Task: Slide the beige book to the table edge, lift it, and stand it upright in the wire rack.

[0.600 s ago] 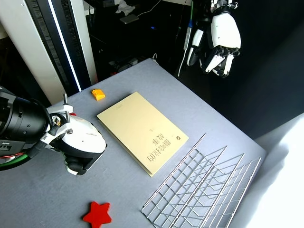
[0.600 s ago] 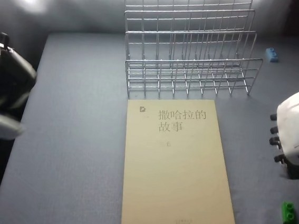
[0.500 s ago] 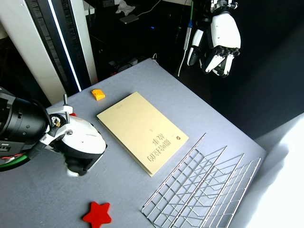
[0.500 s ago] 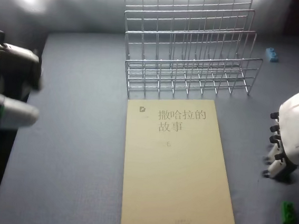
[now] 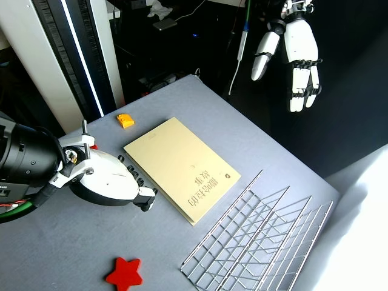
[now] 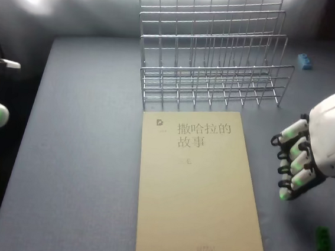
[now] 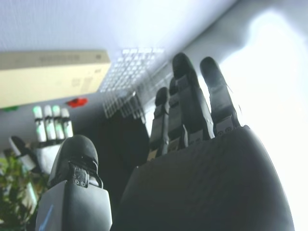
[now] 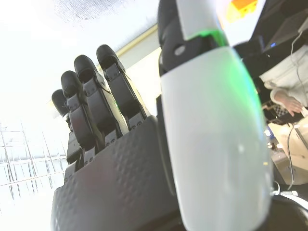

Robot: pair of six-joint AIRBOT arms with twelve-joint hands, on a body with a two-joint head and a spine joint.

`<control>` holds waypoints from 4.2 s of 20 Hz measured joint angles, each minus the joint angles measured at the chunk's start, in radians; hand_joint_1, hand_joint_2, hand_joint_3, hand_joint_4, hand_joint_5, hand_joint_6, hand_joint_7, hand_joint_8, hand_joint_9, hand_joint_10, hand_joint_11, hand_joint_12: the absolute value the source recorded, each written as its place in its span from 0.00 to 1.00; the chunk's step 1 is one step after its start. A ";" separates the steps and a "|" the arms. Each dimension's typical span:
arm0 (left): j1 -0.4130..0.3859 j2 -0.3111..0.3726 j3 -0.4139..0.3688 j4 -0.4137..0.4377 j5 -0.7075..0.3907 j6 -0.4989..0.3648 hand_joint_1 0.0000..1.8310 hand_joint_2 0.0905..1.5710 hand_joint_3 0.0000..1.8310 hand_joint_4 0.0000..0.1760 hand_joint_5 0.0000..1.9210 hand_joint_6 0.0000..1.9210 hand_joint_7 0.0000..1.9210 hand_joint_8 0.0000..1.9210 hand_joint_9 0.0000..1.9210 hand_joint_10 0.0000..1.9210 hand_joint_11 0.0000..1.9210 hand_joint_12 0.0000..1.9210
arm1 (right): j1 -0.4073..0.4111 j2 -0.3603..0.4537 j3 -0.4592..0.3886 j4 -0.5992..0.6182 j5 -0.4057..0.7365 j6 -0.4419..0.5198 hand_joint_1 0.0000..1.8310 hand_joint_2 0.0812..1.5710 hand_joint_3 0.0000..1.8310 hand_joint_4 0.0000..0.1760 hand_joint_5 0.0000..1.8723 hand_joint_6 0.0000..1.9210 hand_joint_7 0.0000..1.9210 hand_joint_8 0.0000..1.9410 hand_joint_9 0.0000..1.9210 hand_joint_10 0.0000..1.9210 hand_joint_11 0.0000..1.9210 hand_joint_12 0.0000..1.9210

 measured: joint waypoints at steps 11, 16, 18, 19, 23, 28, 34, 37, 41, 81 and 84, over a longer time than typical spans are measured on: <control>0.143 0.039 0.024 -0.645 -0.235 0.424 0.09 0.74 0.00 0.00 0.11 0.00 0.13 0.00 0.11 0.00 0.00 0.29 | -0.011 -0.085 0.010 0.000 -0.063 0.040 0.10 0.68 0.00 0.00 0.18 0.00 0.19 0.00 0.19 0.00 0.00 0.44; 0.287 0.039 -0.088 -1.069 -0.291 0.567 0.11 0.74 0.00 0.00 0.11 0.00 0.12 0.00 0.11 0.00 0.00 0.31 | -0.025 -0.109 0.010 -0.006 -0.076 0.061 0.09 0.68 0.00 0.00 0.17 0.00 0.18 0.00 0.17 0.00 0.00 0.43; 0.304 0.039 -0.126 -1.204 -0.354 0.616 0.12 0.73 0.00 0.00 0.12 0.00 0.13 0.00 0.12 0.00 0.00 0.35 | -0.025 -0.121 0.010 -0.002 -0.086 0.063 0.09 0.68 0.00 0.00 0.17 0.00 0.18 0.00 0.18 0.00 0.00 0.44; 0.307 0.039 -0.140 -1.250 -0.369 0.616 0.12 0.72 0.00 0.00 0.12 0.00 0.13 0.00 0.12 0.00 0.00 0.36 | -0.030 -0.128 0.011 -0.001 -0.097 0.062 0.09 0.68 0.00 0.00 0.19 0.00 0.20 0.00 0.19 0.00 0.00 0.46; 0.307 0.039 -0.148 -1.268 -0.347 0.502 0.12 0.72 0.00 0.00 0.14 0.00 0.15 0.00 0.15 0.00 0.00 0.41 | -0.036 -0.157 0.028 0.001 -0.120 0.062 0.09 0.68 0.00 0.00 0.17 0.00 0.19 0.00 0.18 0.00 0.00 0.44; 0.307 0.036 -0.146 -1.266 -0.230 0.249 0.12 0.73 0.00 0.00 0.14 0.00 0.15 0.00 0.14 0.00 0.00 0.37 | -0.036 -0.185 0.039 -0.003 -0.133 0.054 0.09 0.68 0.00 0.00 0.17 0.00 0.18 0.00 0.18 0.00 0.00 0.45; 0.296 0.036 -0.130 -1.266 -0.159 0.050 0.10 0.73 0.00 0.00 0.12 0.00 0.13 0.00 0.14 0.00 0.00 0.39 | -0.036 -0.224 0.042 -0.003 -0.155 0.056 0.11 0.68 0.00 0.00 0.18 0.00 0.19 0.00 0.19 0.00 0.00 0.45; 0.298 0.036 -0.122 -1.267 -0.153 0.050 0.13 0.72 0.00 0.00 0.13 0.00 0.15 0.00 0.15 0.00 0.00 0.39 | -0.031 -0.248 0.053 -0.005 -0.154 0.060 0.11 0.67 0.00 0.00 0.18 0.01 0.19 0.00 0.19 0.00 0.00 0.45; 0.307 0.036 -0.109 -1.279 -0.128 0.050 0.12 0.73 0.00 0.00 0.13 0.00 0.14 0.00 0.14 0.00 0.00 0.37 | -0.029 -0.277 0.053 -0.010 -0.173 0.067 0.09 0.68 0.00 0.00 0.18 0.00 0.19 0.00 0.18 0.00 0.00 0.46; 0.343 0.033 -0.037 -1.302 0.146 0.058 0.43 0.66 0.00 0.00 0.01 0.00 0.00 0.00 0.00 0.00 0.00 0.00 | 0.001 -0.482 0.075 -0.038 -0.281 0.197 0.12 0.68 0.00 0.00 0.16 0.00 0.18 0.00 0.18 0.00 0.00 0.45; 0.343 0.033 -0.037 -1.302 0.145 0.058 0.43 0.66 0.00 0.00 0.00 0.00 0.00 0.00 0.00 0.00 0.00 0.00 | 0.001 -0.493 0.075 -0.036 -0.291 0.197 0.10 0.68 0.00 0.00 0.17 0.00 0.19 0.00 0.19 0.00 0.00 0.47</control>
